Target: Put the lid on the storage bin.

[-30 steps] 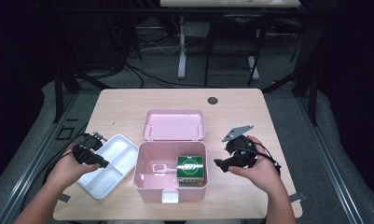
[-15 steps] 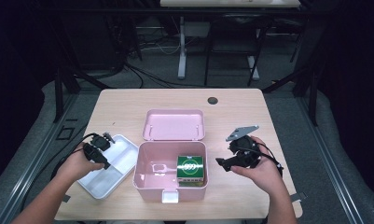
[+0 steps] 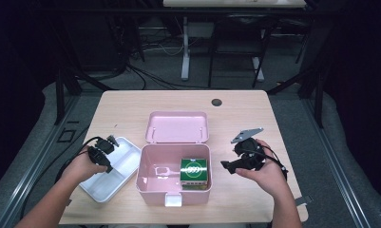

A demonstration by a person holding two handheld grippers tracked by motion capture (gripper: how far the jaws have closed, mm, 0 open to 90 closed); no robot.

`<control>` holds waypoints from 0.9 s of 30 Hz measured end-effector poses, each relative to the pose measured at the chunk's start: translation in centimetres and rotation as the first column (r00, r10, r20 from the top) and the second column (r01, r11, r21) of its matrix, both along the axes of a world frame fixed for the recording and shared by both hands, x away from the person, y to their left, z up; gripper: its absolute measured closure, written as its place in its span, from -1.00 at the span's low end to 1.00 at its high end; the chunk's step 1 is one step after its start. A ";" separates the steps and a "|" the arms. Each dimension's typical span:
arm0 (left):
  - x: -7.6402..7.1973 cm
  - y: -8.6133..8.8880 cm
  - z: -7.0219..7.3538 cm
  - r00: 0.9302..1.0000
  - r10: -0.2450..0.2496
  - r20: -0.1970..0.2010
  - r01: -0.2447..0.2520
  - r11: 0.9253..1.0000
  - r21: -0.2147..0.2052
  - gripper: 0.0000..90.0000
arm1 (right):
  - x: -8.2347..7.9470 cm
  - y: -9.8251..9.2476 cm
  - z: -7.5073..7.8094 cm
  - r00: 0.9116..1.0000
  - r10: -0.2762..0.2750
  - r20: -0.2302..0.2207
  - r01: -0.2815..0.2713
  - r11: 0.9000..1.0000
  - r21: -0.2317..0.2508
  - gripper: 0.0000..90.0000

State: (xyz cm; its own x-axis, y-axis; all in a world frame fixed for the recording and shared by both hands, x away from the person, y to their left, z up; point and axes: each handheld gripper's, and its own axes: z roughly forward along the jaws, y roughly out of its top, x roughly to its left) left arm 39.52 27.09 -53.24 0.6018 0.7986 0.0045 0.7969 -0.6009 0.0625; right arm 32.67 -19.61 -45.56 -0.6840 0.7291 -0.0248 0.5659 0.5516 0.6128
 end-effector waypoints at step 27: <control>0.4 -0.4 0.5 0.999 -0.012 -0.048 0.013 1.000 0.015 0.98 | 0.2 0.1 -0.4 1.000 -0.013 -0.004 0.013 1.000 -0.022 -0.46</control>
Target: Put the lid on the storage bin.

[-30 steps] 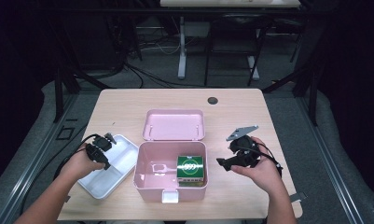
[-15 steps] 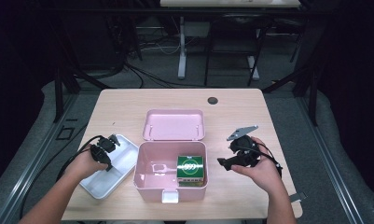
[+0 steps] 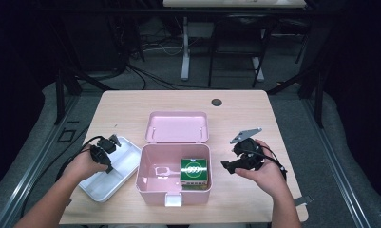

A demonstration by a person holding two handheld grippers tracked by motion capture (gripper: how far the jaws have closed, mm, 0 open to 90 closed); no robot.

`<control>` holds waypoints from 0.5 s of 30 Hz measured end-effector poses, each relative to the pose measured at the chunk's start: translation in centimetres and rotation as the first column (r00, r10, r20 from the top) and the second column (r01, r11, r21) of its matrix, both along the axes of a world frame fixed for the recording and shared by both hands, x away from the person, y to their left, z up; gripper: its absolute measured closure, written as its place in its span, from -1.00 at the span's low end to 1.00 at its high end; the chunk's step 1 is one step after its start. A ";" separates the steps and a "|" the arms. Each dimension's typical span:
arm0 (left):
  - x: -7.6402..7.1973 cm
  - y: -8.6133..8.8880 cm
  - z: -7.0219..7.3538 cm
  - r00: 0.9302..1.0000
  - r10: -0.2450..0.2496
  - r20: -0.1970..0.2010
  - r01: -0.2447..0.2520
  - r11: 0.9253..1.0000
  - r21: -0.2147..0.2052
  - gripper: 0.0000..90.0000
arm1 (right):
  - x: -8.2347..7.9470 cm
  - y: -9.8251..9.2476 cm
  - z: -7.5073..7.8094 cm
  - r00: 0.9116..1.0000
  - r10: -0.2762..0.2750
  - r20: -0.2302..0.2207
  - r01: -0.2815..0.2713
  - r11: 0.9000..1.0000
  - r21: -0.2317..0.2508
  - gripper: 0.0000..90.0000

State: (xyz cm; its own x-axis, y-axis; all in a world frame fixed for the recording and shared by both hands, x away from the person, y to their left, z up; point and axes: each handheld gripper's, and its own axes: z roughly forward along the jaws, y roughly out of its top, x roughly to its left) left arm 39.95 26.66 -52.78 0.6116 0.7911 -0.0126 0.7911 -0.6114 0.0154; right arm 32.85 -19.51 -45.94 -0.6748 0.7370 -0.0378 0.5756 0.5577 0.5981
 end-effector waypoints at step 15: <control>-0.3 0.3 4.9 0.999 -0.027 0.039 0.027 1.000 -0.016 0.98 | 0.0 0.0 0.0 1.000 0.000 0.003 0.000 1.000 0.003 -0.46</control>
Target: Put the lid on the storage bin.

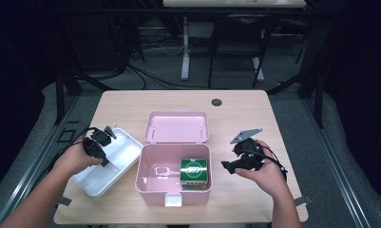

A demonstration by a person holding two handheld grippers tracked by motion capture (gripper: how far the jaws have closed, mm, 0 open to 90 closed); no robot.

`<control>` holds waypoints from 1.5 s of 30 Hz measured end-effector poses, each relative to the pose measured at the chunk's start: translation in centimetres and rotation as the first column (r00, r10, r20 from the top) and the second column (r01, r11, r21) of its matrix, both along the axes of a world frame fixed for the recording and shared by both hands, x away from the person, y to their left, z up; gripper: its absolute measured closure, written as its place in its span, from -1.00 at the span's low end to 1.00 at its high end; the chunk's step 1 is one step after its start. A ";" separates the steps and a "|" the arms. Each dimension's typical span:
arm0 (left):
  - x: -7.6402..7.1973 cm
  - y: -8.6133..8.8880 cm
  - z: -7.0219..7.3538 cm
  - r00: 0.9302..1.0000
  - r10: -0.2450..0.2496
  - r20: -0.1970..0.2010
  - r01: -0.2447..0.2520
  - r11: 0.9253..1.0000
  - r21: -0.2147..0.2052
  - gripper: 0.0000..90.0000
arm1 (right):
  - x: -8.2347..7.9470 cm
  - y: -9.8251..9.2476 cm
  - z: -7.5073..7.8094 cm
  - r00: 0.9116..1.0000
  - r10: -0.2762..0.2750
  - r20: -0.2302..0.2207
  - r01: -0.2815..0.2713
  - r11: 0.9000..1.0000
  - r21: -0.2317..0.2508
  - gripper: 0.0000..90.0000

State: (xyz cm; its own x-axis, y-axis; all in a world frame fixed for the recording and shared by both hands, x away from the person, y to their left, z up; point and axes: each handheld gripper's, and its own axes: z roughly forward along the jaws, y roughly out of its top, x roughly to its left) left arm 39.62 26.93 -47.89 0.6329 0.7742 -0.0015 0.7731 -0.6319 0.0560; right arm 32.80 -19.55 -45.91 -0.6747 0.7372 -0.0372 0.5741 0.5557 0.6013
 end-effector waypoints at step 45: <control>-1.3 -4.3 9.3 0.969 -0.224 0.104 0.224 0.974 0.013 0.98 | 0.2 0.1 -0.4 1.000 0.001 -0.019 -0.001 1.000 -0.009 -0.46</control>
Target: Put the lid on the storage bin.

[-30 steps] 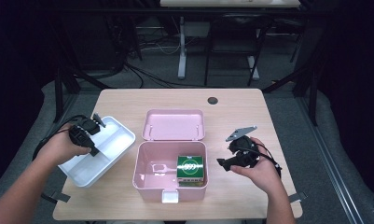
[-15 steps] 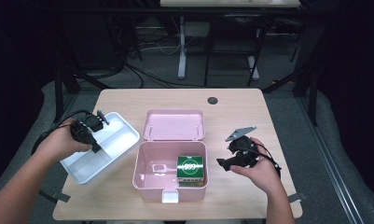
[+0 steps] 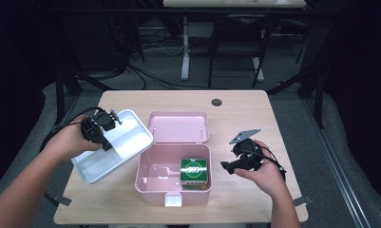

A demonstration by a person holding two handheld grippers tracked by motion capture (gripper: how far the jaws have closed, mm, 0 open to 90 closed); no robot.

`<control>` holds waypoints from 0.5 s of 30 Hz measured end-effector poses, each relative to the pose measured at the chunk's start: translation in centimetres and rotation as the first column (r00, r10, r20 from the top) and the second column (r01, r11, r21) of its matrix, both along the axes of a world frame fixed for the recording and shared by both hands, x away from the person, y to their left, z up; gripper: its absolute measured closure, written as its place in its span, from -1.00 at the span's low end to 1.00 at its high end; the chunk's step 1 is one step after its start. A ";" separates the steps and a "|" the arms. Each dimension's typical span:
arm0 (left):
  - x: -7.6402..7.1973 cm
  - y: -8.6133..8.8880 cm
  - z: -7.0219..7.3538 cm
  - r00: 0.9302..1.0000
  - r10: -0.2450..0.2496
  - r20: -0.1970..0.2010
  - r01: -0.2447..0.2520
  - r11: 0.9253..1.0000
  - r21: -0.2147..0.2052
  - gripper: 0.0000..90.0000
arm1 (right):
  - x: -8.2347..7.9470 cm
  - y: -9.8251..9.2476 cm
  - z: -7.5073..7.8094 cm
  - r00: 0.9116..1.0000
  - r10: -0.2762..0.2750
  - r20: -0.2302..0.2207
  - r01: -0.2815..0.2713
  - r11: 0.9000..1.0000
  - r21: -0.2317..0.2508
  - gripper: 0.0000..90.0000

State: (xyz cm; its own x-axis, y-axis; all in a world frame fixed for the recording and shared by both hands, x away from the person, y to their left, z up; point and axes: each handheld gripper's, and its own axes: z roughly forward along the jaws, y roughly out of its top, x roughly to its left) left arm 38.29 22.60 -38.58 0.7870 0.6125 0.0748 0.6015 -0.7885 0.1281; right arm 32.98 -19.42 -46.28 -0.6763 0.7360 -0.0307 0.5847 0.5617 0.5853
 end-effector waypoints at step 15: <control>-1.0 -4.4 0.9 0.990 -0.141 -0.015 0.141 0.990 0.031 0.98 | 0.1 0.0 -0.2 1.000 -0.005 0.005 0.005 1.000 0.009 -0.46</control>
State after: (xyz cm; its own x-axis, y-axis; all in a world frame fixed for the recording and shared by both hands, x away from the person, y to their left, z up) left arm 37.29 18.18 -37.63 0.8662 0.4930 0.0818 0.4856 -0.8690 0.0946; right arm 33.12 -19.46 -46.51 -0.6726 0.7395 -0.0274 0.5847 0.5537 0.5929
